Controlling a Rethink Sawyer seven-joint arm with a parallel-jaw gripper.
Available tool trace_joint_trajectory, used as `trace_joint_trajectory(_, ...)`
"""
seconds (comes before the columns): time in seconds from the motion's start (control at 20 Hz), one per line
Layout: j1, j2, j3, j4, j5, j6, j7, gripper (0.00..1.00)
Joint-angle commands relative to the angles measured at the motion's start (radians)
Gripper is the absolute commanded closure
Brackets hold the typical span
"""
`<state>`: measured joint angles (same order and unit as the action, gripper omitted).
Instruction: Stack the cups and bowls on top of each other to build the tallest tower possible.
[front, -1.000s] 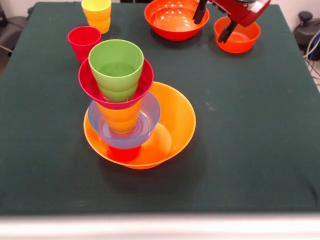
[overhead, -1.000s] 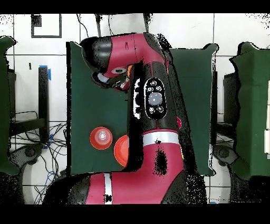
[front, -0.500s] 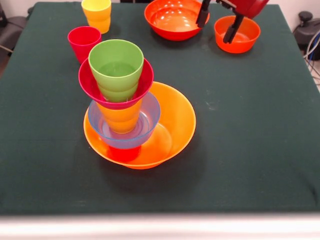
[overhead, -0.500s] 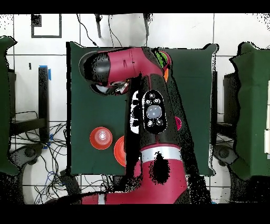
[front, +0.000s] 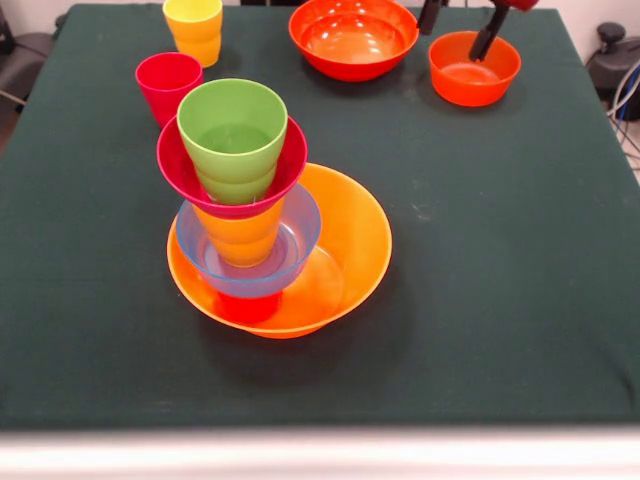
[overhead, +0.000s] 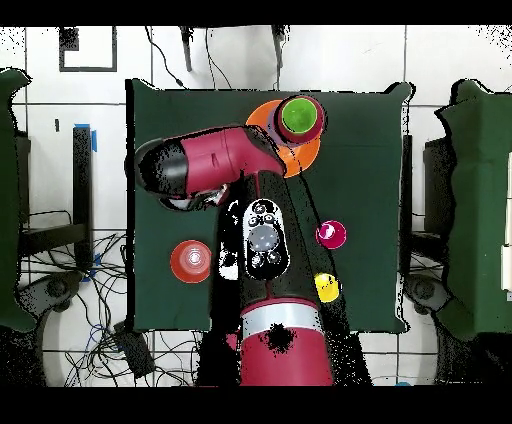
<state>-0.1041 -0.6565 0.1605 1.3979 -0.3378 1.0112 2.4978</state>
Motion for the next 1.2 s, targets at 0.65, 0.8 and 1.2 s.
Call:
trace_joint_trajectory(0.65, 0.072, 0.126, -0.053, 0.224, 0.081, -0.227, 0.175, 0.00)
trace_joint_trajectory(0.8, 0.092, 0.137, -0.071, 0.227, 0.089, -0.245, 0.180, 0.00)
trace_joint_trajectory(1.2, 0.145, 0.190, -0.111, 0.188, 0.119, -0.268, 0.192, 0.00)
